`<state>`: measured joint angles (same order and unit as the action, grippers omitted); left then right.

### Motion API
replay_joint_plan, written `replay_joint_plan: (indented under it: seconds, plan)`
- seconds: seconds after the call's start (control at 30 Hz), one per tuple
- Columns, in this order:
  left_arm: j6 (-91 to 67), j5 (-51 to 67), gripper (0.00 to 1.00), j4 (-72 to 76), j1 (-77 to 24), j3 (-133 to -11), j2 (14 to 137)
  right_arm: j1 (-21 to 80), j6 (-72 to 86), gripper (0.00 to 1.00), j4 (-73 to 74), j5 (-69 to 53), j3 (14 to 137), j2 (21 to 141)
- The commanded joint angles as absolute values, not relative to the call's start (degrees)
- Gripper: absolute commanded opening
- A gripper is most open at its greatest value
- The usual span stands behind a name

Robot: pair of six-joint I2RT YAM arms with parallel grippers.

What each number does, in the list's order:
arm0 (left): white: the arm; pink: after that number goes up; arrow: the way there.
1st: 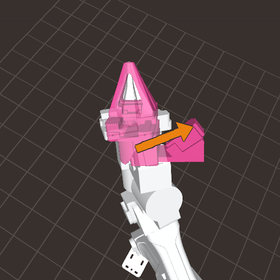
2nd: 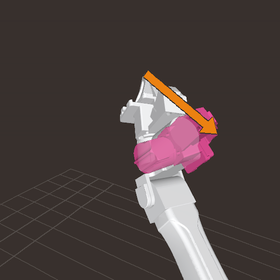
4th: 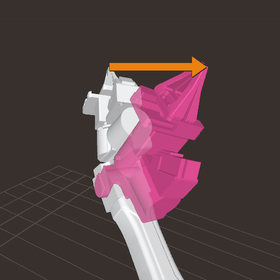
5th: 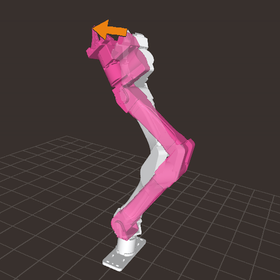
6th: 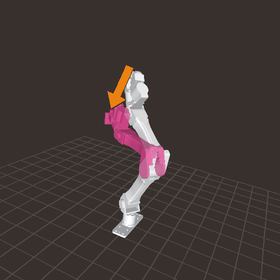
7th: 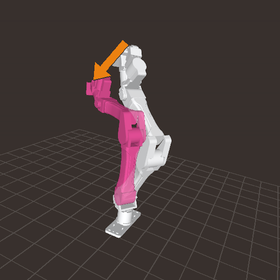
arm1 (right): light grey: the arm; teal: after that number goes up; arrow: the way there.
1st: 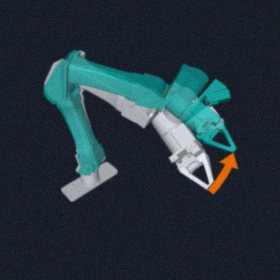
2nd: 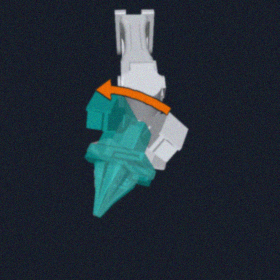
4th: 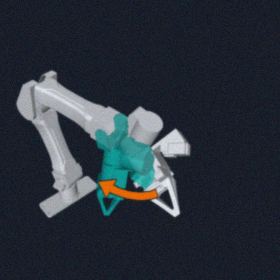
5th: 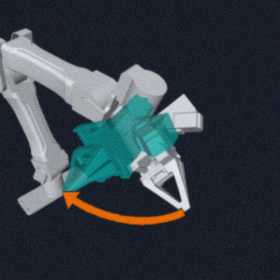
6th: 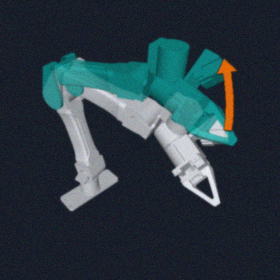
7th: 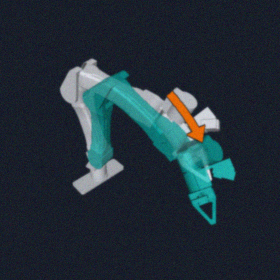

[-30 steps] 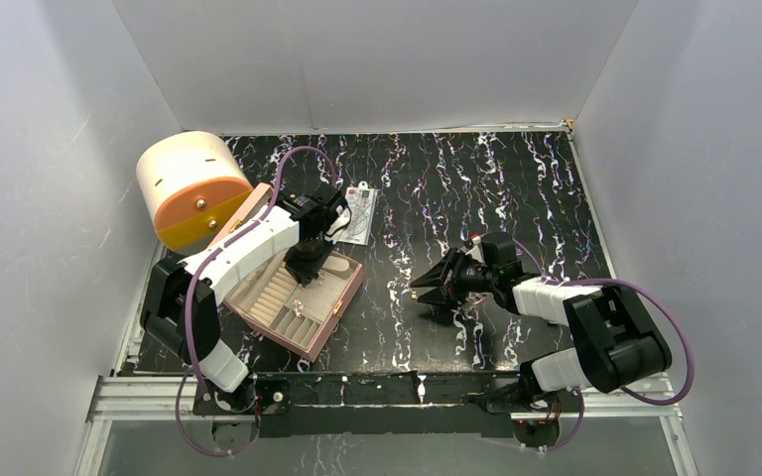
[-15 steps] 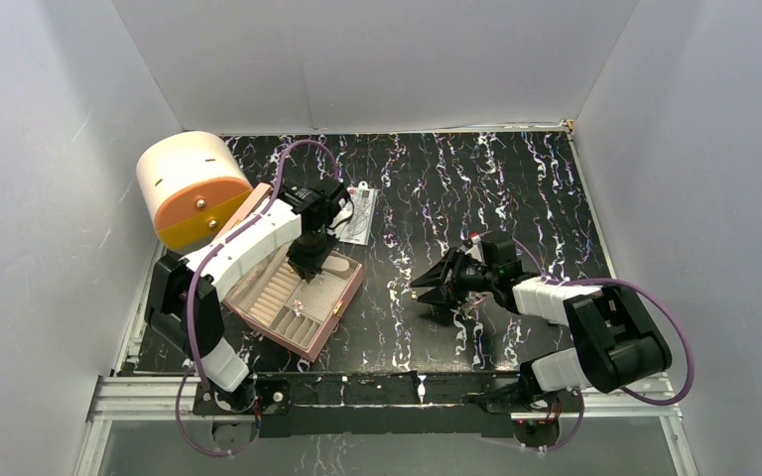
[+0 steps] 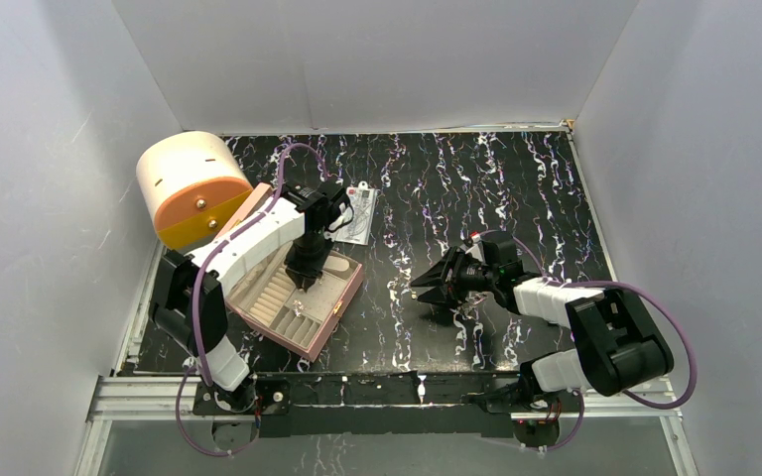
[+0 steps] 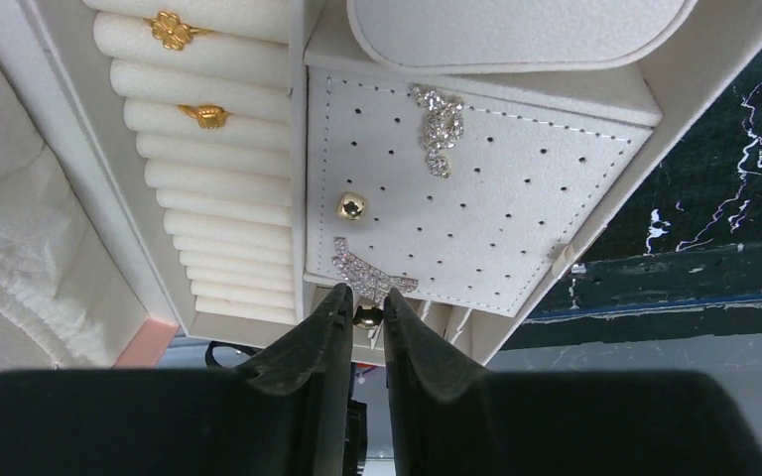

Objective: Organize the mixed jewelry

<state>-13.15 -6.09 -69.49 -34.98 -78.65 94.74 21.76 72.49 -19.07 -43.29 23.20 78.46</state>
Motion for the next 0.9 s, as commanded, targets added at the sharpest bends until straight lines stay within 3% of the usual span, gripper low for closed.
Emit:
replay_joint_plan:
  seconds: [0.0, 0.87]
  plan:
    - [-15.97, -5.63, 0.16, -70.81, -34.8, -78.1, 94.75, 21.52, 71.38, 0.55, -19.09, -44.04, 24.17, 76.49]
    - [-22.99, -6.68, 0.13, -67.96, -32.96, -75.23, 94.42, 21.52, 70.42, 0.55, -18.04, -43.89, 24.35, 76.38]
